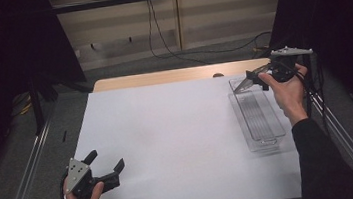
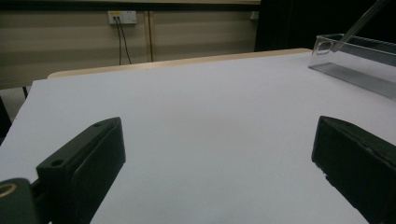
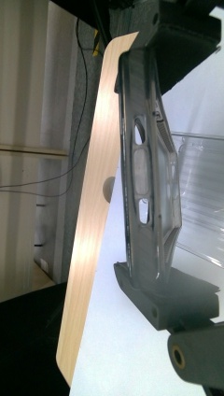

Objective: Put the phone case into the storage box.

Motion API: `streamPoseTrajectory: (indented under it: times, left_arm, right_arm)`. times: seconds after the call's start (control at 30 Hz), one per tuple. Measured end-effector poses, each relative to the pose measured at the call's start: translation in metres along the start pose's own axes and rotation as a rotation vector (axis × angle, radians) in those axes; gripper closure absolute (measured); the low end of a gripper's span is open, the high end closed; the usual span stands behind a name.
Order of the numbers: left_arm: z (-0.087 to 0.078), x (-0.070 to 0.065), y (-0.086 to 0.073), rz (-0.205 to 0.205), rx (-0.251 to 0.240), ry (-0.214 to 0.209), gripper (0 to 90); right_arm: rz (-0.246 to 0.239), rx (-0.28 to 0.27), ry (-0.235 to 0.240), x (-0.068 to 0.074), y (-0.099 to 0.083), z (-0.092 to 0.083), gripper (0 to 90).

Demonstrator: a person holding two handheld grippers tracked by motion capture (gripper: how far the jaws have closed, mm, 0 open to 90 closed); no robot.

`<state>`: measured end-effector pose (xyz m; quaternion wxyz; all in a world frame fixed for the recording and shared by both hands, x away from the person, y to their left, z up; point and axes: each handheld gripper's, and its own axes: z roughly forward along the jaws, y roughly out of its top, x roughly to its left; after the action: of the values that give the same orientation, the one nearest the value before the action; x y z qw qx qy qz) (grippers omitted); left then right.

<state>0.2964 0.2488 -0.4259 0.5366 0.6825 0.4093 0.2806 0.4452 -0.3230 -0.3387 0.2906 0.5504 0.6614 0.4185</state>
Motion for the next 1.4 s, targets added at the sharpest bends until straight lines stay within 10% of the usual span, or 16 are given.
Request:
streamPoseTrajectory:
  times: [1.4]
  left_arm:
    - [0.003, 0.000, 0.000, 0.044, 0.021, 0.003, 2.7]
  right_arm:
    - [0.071, 0.006, -0.202, 0.023, -0.022, 0.038, 11.4]
